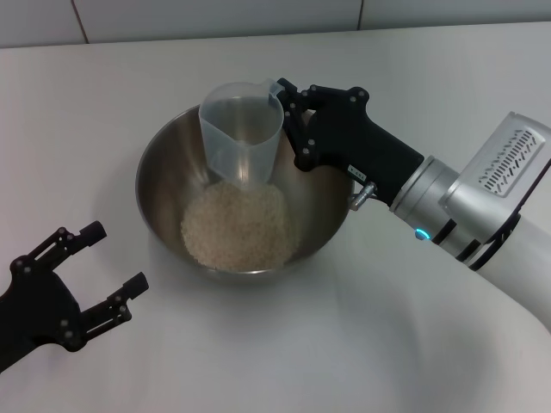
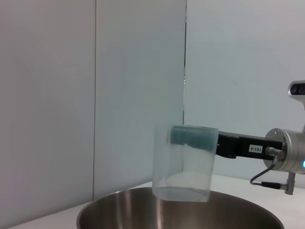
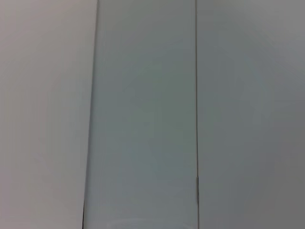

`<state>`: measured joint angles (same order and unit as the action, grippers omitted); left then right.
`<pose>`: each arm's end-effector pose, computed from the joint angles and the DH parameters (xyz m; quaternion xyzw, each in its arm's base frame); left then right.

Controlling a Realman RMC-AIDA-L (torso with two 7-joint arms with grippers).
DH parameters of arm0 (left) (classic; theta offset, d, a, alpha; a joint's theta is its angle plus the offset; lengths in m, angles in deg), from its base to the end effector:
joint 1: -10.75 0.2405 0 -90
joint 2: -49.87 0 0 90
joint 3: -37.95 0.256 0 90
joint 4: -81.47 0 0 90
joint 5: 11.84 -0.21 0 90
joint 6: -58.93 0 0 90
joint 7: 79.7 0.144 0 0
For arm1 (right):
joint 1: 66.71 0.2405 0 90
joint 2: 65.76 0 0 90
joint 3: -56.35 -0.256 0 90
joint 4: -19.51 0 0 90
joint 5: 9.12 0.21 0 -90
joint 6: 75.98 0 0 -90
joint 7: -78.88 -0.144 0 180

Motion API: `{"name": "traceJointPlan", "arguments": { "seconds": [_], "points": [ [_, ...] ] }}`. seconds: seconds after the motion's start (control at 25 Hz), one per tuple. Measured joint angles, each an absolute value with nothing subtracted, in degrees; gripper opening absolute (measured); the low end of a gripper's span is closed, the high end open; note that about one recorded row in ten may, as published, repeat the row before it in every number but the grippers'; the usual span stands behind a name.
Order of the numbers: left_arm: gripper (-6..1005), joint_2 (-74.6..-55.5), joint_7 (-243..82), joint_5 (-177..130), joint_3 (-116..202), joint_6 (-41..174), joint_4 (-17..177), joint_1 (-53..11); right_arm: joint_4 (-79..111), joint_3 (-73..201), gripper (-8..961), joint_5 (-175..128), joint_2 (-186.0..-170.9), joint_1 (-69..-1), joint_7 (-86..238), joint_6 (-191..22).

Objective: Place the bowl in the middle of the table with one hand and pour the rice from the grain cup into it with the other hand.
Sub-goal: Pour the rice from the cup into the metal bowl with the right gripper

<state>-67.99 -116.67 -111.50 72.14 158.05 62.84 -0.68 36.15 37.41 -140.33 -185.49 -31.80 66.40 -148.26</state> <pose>-0.3330 0.2069 -0.0080 -0.8825 -0.1268 -0.3524 0.2843 0.2040 0.3244 -0.0960 -0.8369 0.0950 0.4029 0.3581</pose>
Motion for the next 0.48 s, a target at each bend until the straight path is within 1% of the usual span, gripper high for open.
{"name": "traceJointPlan", "arguments": {
  "seconds": [0.24,0.48],
  "points": [
    [841,-68.0,-116.7,-111.5,72.1,158.1,62.8,-0.9,36.1,36.5,14,-140.3,-185.51,-32.2,66.2,-148.3],
    [841,-67.99,-116.7,-111.5,72.2,158.1,62.8,-0.9,34.5,28.1,13,-140.2,-185.28,-35.2,66.5,-150.4]
  ]
}}
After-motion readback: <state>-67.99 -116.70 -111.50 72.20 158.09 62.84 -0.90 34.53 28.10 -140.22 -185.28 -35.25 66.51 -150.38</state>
